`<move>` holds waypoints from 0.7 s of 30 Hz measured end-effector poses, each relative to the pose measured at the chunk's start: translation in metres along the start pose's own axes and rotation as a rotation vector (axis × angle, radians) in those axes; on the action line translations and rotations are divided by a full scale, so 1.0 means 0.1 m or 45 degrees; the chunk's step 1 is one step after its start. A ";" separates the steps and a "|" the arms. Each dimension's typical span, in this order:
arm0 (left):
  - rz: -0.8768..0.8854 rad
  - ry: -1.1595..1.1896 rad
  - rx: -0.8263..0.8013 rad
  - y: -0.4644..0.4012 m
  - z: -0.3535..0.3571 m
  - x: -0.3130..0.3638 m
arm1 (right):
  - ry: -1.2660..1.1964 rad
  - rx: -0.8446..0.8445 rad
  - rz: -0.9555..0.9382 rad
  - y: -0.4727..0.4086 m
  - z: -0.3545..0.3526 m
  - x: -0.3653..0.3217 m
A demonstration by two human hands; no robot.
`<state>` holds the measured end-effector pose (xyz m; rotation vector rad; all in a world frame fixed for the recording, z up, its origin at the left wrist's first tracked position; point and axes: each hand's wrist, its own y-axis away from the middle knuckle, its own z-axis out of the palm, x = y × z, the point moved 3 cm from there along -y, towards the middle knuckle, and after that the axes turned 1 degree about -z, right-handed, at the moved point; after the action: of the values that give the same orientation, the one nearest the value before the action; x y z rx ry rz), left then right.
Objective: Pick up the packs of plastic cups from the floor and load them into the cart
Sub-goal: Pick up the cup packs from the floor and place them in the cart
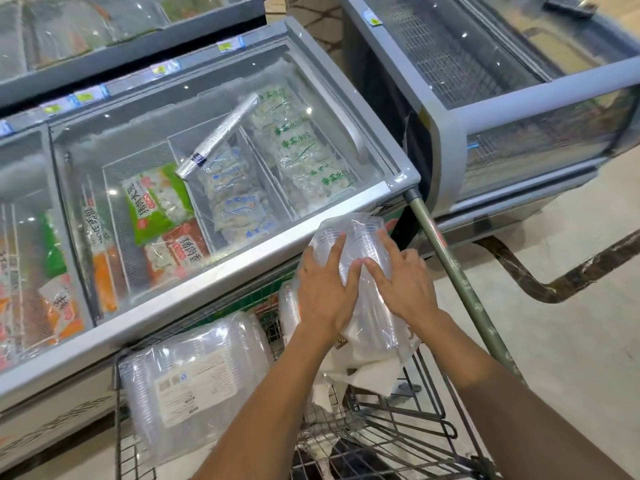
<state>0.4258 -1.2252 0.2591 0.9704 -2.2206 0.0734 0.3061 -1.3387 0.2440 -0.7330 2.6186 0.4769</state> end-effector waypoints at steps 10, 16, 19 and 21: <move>0.025 -0.271 0.260 0.33 -0.63 -0.27 | 0.001 0.208 -0.226 0.18 -0.29 -0.46; -0.156 -0.481 0.471 0.80 -1.36 -0.77 | 0.081 0.245 -0.490 0.48 -0.31 -1.32; -0.244 -0.528 0.598 1.21 -1.78 -1.08 | 0.134 0.212 -0.665 0.79 -0.21 -1.91; -0.287 -0.543 0.679 1.55 -2.05 -1.31 | 0.163 0.200 -0.769 1.07 -0.12 -2.31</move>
<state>0.5041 -0.9687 0.3649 1.6490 -2.5121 0.4054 0.4274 -1.1601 0.3794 -1.4605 2.3362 0.0463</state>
